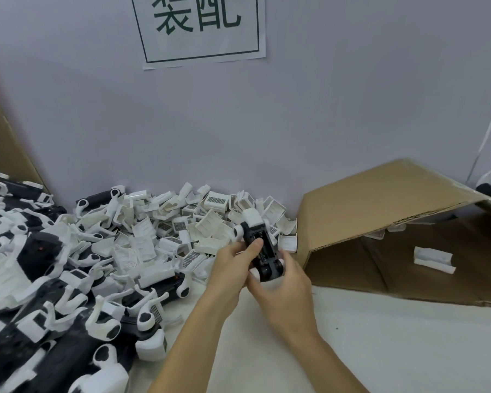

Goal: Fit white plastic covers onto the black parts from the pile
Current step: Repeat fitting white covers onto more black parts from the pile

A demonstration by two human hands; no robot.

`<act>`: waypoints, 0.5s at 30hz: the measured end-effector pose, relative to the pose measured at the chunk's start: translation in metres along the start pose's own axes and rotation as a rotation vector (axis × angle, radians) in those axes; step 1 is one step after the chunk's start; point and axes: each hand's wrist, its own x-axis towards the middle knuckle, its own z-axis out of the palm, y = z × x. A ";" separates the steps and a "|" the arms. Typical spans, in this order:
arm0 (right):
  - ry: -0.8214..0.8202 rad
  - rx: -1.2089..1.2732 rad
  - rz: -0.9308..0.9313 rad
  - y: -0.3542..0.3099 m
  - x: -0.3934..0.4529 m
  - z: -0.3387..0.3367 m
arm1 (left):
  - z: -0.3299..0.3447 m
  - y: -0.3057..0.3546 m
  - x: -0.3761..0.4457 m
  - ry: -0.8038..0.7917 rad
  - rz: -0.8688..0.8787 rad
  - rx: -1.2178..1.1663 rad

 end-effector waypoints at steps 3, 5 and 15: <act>0.041 -0.011 -0.012 0.001 0.000 -0.001 | 0.005 -0.003 -0.002 -0.039 0.059 0.069; 0.083 -0.035 -0.015 0.002 0.001 -0.004 | 0.009 -0.005 -0.002 -0.046 0.095 0.134; -0.020 0.070 0.017 0.006 0.005 -0.005 | 0.008 -0.009 -0.001 -0.040 0.181 0.213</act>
